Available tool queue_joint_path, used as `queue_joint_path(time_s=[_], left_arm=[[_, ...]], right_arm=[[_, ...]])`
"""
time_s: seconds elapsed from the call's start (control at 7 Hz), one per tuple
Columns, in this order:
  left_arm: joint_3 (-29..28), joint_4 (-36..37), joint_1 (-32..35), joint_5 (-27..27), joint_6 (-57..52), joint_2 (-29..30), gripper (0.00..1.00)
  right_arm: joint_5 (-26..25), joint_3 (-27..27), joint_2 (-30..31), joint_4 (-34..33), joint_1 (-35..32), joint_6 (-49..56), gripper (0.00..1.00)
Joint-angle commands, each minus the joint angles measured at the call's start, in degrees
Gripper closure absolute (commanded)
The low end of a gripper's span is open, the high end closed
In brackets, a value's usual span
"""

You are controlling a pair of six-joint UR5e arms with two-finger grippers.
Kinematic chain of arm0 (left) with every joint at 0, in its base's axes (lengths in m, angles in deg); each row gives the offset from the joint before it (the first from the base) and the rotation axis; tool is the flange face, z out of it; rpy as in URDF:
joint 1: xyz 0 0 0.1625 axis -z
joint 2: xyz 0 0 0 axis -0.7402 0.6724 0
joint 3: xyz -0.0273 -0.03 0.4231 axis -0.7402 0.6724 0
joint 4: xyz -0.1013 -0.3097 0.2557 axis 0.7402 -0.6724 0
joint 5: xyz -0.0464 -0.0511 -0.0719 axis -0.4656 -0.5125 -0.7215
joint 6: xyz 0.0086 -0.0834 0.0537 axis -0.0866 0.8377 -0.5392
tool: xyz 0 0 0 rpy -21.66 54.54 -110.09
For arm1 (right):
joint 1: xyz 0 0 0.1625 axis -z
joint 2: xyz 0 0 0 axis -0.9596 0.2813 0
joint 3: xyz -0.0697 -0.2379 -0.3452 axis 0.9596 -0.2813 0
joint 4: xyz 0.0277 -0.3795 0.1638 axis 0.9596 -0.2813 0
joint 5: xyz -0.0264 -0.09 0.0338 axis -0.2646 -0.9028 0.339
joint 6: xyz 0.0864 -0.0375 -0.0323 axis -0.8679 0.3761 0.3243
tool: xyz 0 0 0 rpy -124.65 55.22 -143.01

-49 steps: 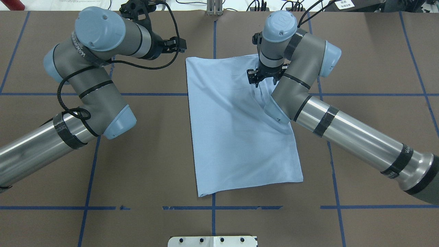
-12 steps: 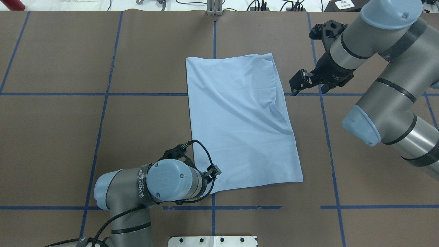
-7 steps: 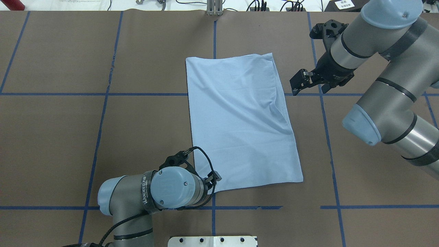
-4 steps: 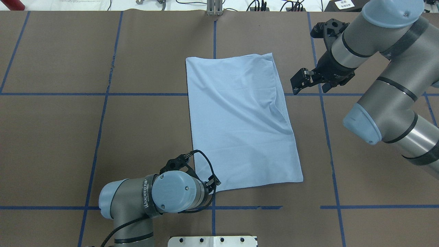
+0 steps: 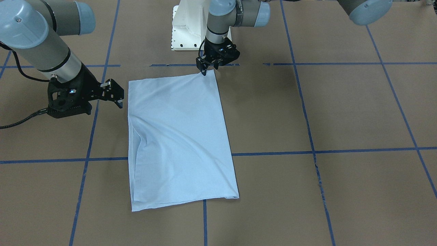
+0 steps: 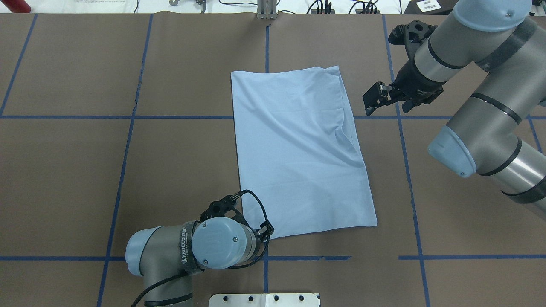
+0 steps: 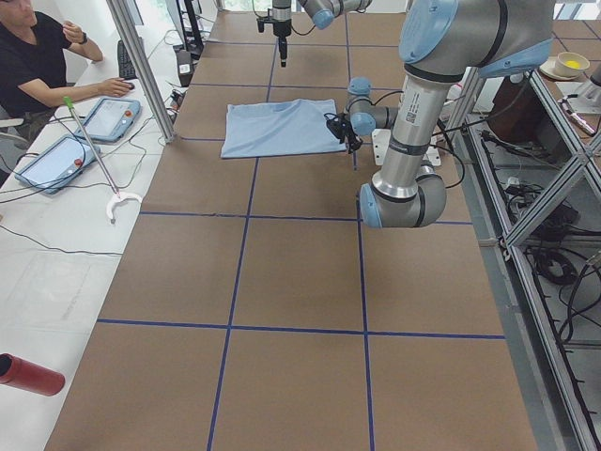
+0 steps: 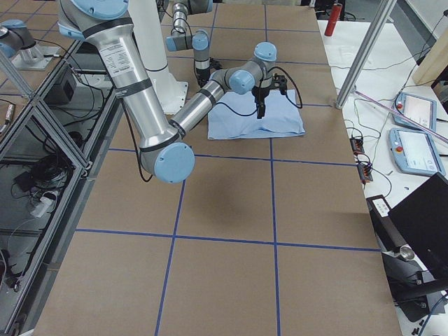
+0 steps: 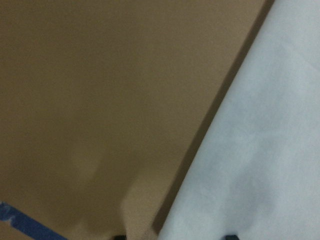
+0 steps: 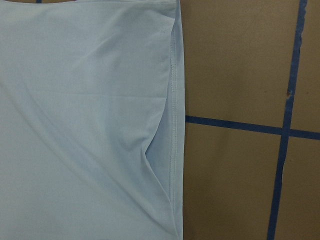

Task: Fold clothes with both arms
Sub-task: 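Lower the left gripper to the shirt corner nearest the robot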

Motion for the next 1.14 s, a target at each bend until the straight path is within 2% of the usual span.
queue_joint_path(time_s=[0.0,0.14,0.43,0.57,0.86,1.0], left_arm=[[0.31,0.02,-0.03,0.03,-0.04,0.08,0.75],[0.40,0.02,-0.03,0.12,-0.04,0.00,0.81],[0.48,0.02,-0.03,1.25,-0.04,0.00,0.88],[0.66,0.02,0.06,1.35,-0.04,-0.09,0.99],[1.97,0.81,0.41,1.79,-0.65,-0.88,1.00],[4.50,5.25,0.41,1.61,-1.09,-1.49,1.00]], right_arm=[[0.01,-0.06,0.07,0.00,-0.16,0.09,0.00],[0.10,-0.06,0.07,0.00,-0.25,0.09,0.00],[0.01,-0.15,0.25,0.00,-0.16,0.09,0.00],[0.10,-0.33,0.25,0.00,-0.16,0.09,0.00],[0.10,-0.33,0.33,0.00,-0.16,0.00,0.00],[0.10,-0.15,0.33,0.00,0.02,-1.13,0.00]])
